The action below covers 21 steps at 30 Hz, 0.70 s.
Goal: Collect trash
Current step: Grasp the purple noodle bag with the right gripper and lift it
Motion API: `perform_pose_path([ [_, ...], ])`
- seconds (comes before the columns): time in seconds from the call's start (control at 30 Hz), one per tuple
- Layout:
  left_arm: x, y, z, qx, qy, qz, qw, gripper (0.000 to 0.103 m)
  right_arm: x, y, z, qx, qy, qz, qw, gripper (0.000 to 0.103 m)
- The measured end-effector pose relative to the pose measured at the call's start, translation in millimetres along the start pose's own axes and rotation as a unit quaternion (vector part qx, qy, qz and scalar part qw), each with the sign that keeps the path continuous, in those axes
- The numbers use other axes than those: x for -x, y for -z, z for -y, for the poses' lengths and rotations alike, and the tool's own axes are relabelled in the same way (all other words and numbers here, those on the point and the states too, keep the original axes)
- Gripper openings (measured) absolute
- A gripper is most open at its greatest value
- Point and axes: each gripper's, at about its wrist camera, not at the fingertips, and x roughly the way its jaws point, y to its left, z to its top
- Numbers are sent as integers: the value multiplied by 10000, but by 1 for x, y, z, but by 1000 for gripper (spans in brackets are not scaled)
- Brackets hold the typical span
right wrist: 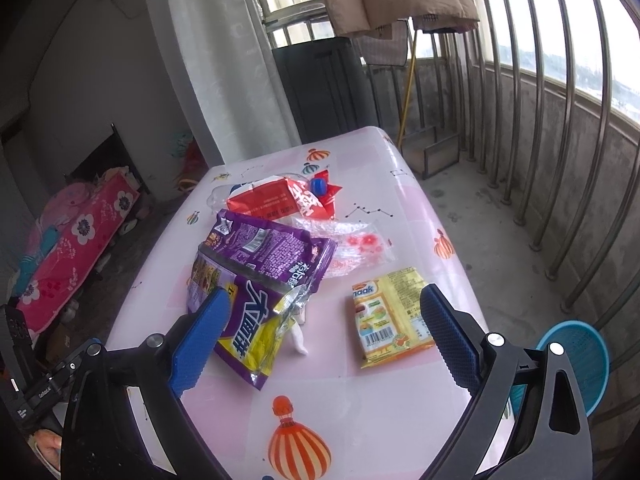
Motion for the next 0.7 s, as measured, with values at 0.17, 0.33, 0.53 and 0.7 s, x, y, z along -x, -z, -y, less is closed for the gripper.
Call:
perform_pose_path([
  [0.17, 0, -2, -4, -18, -104, 22, 9999, 97, -2, -2, 2, -113, -199, -16, 9997, 88],
  [0.33, 3, -8, -11, -45, -209, 137, 9997, 97, -8, -5, 3, -329, -591, -100, 9977, 85],
  [0.53, -11, -21, -9, -254, -214, 118, 9994, 97, -28, -5, 19, -900, -1238, -323, 9877, 75],
  [0.7, -33, -32, 0, -418, -167, 58, 9990, 92, -64, 0, 29, -1409, -1850, -786, 9694, 72],
])
